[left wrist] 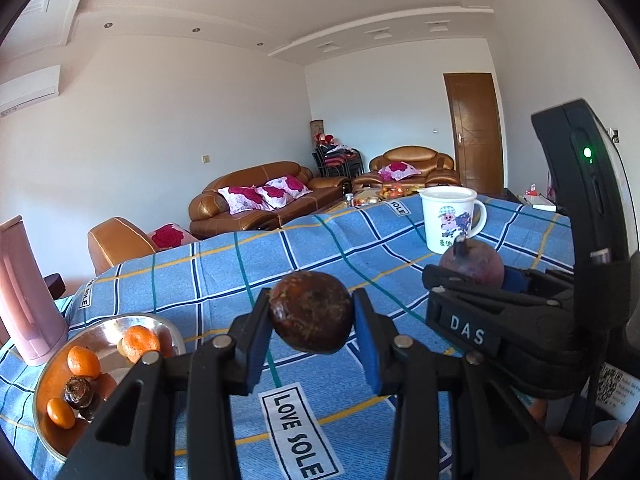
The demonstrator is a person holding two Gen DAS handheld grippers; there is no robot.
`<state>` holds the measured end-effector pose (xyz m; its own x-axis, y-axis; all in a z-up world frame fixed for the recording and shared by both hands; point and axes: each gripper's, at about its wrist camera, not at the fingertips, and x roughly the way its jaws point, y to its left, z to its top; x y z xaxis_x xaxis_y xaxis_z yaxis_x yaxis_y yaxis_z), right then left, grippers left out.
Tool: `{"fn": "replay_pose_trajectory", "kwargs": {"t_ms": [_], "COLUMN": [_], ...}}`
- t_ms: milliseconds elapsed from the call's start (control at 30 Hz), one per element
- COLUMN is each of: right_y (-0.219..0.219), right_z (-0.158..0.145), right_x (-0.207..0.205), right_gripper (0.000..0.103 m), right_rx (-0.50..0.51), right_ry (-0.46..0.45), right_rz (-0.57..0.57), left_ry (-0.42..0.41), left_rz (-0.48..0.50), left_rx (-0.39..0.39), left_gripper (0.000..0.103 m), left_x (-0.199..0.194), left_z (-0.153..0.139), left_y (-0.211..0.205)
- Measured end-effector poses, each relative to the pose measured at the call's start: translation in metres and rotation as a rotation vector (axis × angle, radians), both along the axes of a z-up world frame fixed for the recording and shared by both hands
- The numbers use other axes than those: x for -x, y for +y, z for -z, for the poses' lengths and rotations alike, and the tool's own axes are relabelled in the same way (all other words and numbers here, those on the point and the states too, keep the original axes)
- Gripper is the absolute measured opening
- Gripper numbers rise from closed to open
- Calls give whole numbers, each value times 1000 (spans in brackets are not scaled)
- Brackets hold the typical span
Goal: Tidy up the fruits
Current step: 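Carry the mangosteen and purple-red fruit over the steel bowl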
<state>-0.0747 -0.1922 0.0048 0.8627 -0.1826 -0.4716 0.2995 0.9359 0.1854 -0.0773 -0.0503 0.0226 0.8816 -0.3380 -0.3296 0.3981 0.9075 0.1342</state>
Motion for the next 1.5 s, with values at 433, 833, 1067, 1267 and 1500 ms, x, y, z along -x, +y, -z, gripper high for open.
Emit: {"fn": "replay_pose_trajectory", "kwargs": {"t_ms": [433,833,1067,1267,1500], "right_y": [-7,1,9,26,50], "right_z": [-1,-4,-3,-2,3], "right_x": [12,17,18,17,10], "right_gripper": [53,53,53,53,53], "right_rx": [-42,-23,-27,-10,-42], "right_ry": [-42,-64,-48,-32,7], "right_rz": [6,-24,-34,-57,-116], "left_ry": [94,105,54,87,81], "left_rz": [121,42,18,-8,-45], "left_rx": [263,188,102,130,138], "left_gripper": [41,41,41,41,41], "left_x": [-4,-8,1,0,3], "left_z": [-11,0,0,1,1], "left_y": [88,91,77,86,103]}}
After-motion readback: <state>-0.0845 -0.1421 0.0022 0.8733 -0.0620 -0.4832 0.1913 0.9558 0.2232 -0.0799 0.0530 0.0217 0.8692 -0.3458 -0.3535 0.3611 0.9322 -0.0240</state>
